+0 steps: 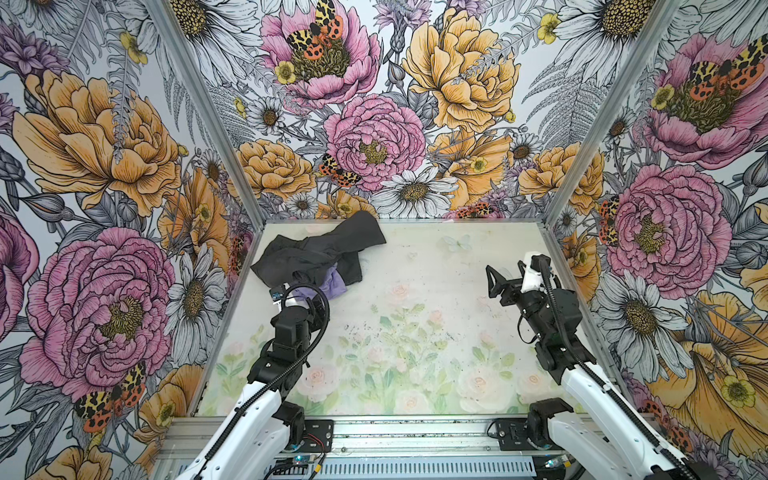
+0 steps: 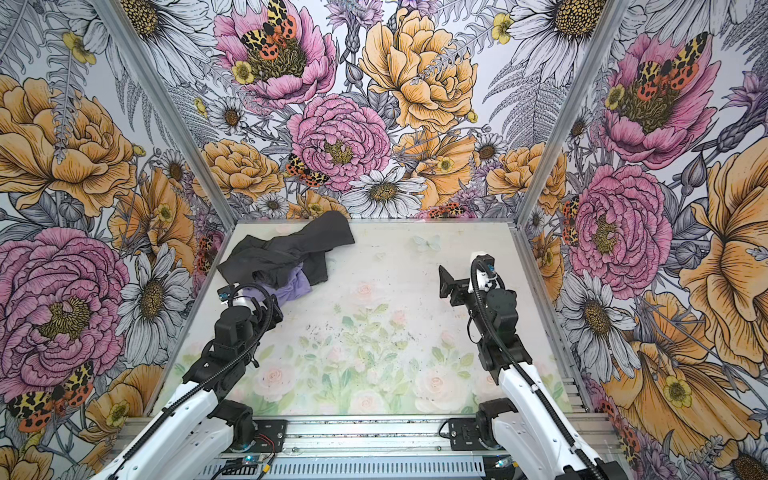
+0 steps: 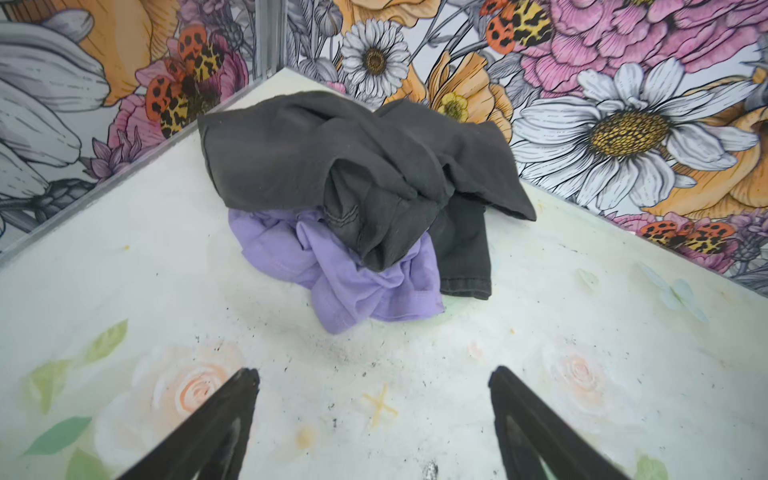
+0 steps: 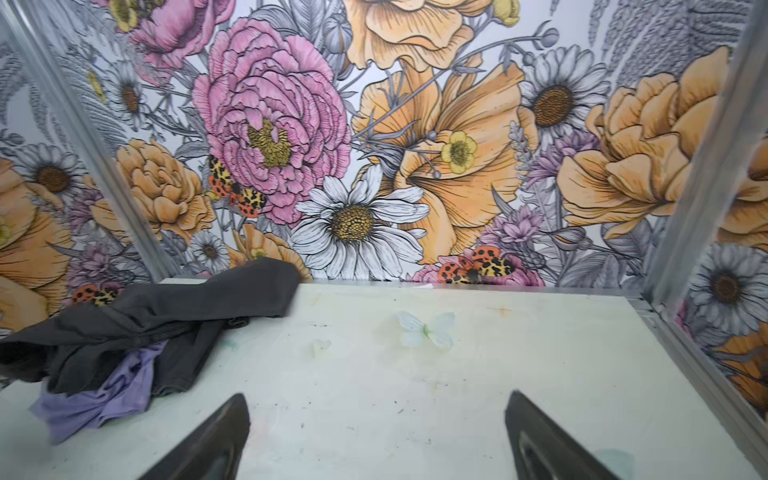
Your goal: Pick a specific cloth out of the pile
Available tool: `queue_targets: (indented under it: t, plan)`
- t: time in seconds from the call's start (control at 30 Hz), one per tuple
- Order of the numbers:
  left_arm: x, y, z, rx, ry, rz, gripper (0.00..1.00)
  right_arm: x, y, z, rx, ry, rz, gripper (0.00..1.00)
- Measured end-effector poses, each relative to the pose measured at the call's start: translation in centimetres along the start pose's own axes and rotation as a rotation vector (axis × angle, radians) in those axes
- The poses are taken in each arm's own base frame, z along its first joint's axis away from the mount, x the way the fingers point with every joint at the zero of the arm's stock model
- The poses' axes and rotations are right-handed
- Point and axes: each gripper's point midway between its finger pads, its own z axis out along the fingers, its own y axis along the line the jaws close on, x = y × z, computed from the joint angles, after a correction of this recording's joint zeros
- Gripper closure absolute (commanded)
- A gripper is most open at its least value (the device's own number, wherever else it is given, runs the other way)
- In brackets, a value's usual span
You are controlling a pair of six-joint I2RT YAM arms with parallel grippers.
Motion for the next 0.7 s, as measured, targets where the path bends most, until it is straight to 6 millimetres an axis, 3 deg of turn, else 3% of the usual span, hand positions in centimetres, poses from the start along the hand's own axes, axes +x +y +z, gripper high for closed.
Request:
queue_targets:
  t: [0.17, 0.4, 0.47, 0.7]
  plan:
    - [2.8, 2.2, 1.6, -0.020, 0.114, -0.094, 0.25, 0.3, 5.8, 0.4, -0.220, 0.038, -0.006, 0.04]
    - [2.8, 2.5, 3.2, 0.020, 0.138, -0.204, 0.32, 3.4, 12.8, 0.3, -0.464, 0.109, -0.057, 0.02]
    - [3.1, 2.6, 3.9, 0.020, 0.151, -0.235, 0.35, 4.3, 13.7, 0.3, -0.497, 0.113, -0.069, 0.02]
    - [4.8, 2.4, 6.2, 0.027, 0.211, -0.301, 0.48, 6.6, 13.7, 0.6, -0.504, 0.150, -0.078, 0.01]
